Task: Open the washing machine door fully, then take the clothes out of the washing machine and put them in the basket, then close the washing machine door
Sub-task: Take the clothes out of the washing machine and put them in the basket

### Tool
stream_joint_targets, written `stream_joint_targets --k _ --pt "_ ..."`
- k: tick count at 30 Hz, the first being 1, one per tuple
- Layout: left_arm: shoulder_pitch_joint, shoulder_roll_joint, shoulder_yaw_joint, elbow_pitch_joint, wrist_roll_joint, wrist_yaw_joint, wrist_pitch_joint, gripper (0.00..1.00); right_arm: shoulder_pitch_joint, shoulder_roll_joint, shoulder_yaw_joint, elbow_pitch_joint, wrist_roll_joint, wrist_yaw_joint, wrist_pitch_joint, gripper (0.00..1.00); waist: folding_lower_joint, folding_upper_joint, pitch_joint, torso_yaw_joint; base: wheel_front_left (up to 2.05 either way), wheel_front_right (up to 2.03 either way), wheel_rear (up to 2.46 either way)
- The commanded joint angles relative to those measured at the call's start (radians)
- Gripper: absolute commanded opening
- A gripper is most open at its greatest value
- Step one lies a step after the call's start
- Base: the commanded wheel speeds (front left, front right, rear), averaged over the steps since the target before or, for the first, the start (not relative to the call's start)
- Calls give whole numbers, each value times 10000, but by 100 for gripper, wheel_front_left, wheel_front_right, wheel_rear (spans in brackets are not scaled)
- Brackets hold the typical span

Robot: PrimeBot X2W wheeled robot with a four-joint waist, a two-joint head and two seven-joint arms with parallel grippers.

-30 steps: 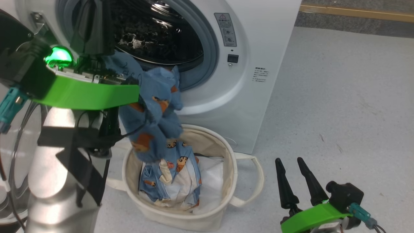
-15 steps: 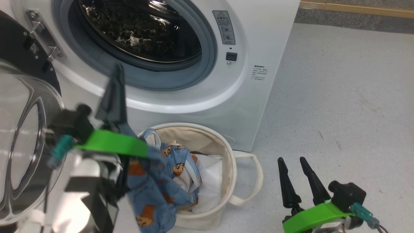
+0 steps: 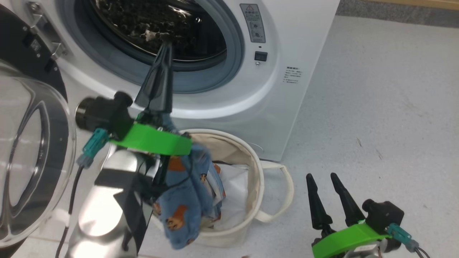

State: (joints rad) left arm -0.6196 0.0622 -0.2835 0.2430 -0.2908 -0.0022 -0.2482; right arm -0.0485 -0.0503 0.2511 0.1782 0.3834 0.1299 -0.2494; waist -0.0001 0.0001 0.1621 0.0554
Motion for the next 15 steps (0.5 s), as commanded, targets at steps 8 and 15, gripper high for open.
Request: stream_joint_targets --k 8,15 --pt "-1015 -4 -80 -746 46 63 -73 0 -406 1 221 -403 196 8 -124 100 1 -1 393 -341 0 0 0" --pt "-911 243 16 -18 54 189 7 0 -572 1 183 -465 284 8 -124 100 1 -1 729 -621 0 0 0"
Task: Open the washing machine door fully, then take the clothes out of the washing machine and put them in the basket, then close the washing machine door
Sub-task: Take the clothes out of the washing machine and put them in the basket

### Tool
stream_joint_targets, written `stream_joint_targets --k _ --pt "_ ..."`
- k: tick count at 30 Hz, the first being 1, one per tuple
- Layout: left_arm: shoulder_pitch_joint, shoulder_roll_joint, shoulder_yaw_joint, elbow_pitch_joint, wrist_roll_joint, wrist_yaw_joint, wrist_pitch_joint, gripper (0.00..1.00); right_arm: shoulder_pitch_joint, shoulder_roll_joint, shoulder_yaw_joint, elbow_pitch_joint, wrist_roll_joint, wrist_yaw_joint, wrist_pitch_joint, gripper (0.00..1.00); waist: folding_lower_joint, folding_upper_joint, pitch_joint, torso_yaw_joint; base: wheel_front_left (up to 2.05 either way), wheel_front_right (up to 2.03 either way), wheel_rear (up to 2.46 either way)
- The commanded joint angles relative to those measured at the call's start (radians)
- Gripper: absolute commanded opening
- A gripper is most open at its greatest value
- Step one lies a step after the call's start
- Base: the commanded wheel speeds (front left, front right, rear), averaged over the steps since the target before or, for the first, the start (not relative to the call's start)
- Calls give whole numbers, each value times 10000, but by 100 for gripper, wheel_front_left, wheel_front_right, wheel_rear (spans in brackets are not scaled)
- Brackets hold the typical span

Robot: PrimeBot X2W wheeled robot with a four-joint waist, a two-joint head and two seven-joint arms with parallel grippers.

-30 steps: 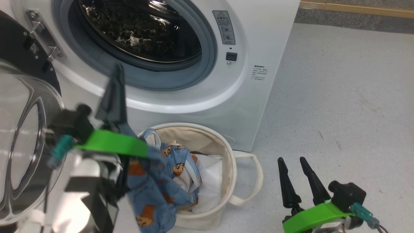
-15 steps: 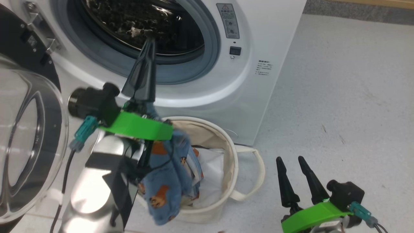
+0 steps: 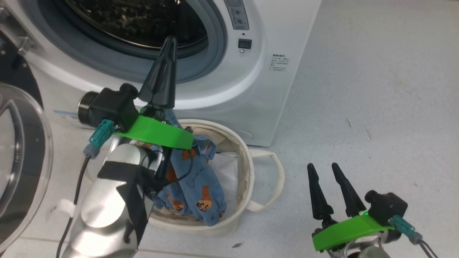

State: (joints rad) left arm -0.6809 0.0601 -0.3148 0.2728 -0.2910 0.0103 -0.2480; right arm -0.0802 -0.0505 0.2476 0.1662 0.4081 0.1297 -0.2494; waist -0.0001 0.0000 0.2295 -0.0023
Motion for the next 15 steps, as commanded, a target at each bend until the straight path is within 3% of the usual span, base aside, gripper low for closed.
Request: stream_joint_targets --k 1,7,15 --pt "-283 315 344 -118 65 75 2 0 -279 3 221 -347 32 10 -124 100 1 0 118 -75 0 0 0" --pt "-445 440 567 1102 30 49 -91 0 -460 3 196 -347 -44 10 -124 100 1 0 535 -217 0 0 0" --pt "-918 432 591 3173 191 -323 -133 0 -905 3 272 -535 -91 10 -124 100 1 0 1515 -556 0 0 0"
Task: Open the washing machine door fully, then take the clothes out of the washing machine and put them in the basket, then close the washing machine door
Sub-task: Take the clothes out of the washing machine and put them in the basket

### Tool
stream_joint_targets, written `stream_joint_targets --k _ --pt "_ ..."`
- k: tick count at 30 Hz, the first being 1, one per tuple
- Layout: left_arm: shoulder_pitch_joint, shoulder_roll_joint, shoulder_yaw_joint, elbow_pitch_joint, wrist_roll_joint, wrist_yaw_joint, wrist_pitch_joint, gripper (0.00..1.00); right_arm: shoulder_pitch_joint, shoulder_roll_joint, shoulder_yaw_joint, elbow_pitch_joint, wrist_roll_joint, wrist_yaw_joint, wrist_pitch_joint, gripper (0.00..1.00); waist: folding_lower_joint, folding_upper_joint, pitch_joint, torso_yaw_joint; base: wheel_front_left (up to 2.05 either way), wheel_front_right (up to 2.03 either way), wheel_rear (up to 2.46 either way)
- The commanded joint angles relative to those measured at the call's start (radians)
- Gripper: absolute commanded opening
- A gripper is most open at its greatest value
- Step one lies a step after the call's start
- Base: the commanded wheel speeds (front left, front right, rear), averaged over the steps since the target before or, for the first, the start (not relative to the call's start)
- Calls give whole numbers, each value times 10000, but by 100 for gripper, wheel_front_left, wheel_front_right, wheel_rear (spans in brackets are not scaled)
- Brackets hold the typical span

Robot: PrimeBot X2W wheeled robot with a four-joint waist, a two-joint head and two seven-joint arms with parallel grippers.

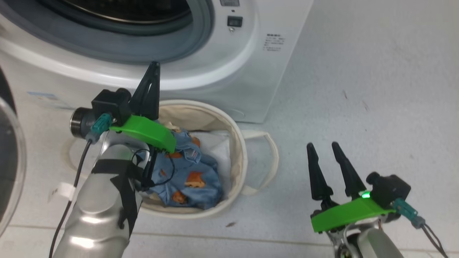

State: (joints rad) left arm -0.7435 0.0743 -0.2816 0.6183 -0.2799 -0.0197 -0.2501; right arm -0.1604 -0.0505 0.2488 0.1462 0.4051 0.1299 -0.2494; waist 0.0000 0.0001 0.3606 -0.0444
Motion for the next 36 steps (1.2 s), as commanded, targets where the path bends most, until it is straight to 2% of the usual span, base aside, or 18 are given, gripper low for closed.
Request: stream_joint_targets --k 1,12,18,25,26,27,31,36 --pt "-337 294 278 -42 107 -46 -113 0 -155 3 273 -351 -54 8 -124 100 0 -1 319 -185 0 0 0" --pt "-840 496 34 3057 699 -411 -115 0 -630 3 460 -519 62 8 -124 100 0 -1 1289 -778 0 0 0" --pt "-1114 554 -157 4272 992 -373 -115 0 -744 3 508 -571 98 8 -124 100 0 -1 1527 -1022 0 0 0" --pt "-1262 527 -54 4942 942 -230 -116 0 -772 3 549 -598 186 8 -124 100 0 -1 1547 -1192 0 0 0" --pt "-1278 537 -52 5049 960 -149 -116 47 -772 3 548 -601 195 8 -124 100 0 -1 1539 -1210 0 0 0" --pt "-1300 546 -50 5089 983 -63 -116 100 -771 3 539 -608 205 8 -124 100 0 -1 1526 -1218 0 0 0" --pt "-1316 563 -19 5112 1021 155 -116 100 -763 3 507 -609 217 8 -124 100 0 -1 1436 -1165 0 0 0" --pt "-1296 546 -44 4649 1116 226 -116 100 -781 3 482 -578 220 8 -124 100 0 -1 1213 -940 0 0 0"
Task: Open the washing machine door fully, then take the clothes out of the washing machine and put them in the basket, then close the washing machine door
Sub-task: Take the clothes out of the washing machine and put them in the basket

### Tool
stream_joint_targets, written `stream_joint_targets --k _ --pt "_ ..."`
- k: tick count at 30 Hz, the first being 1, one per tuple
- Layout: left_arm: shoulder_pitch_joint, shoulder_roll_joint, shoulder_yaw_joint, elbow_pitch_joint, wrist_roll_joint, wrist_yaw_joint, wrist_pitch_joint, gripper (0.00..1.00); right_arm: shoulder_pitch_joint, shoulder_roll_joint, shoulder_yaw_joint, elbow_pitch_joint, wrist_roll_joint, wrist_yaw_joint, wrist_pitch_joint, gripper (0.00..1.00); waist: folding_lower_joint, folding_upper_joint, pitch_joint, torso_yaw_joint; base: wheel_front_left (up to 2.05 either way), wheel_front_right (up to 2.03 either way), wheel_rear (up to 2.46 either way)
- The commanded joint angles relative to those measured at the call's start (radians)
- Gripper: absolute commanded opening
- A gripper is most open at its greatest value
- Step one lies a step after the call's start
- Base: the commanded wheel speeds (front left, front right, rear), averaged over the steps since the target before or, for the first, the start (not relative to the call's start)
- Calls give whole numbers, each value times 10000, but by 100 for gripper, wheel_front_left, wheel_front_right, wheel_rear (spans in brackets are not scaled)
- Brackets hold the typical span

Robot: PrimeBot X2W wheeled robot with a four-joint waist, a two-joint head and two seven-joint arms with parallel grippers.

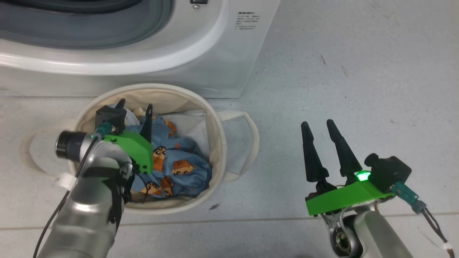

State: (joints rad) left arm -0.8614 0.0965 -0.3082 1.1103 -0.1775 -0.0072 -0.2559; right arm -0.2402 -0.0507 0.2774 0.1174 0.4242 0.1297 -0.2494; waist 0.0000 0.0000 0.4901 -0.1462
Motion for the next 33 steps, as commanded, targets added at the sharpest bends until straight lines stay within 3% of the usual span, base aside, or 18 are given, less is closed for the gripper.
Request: stream_joint_targets --k 1,18,33 --pt "-83 306 227 -407 99 100 -58 100 23 5 190 -274 31 10 -124 100 0 0 -155 135 0 0 0" --pt "1588 -170 569 -3713 -61 56 -59 100 480 5 -242 -154 -171 10 -124 100 0 0 -1965 979 0 0 0" --pt "3886 -425 823 -6243 -756 666 -59 100 1252 5 -1127 -212 -487 10 -124 100 0 0 -3265 1404 0 0 0"
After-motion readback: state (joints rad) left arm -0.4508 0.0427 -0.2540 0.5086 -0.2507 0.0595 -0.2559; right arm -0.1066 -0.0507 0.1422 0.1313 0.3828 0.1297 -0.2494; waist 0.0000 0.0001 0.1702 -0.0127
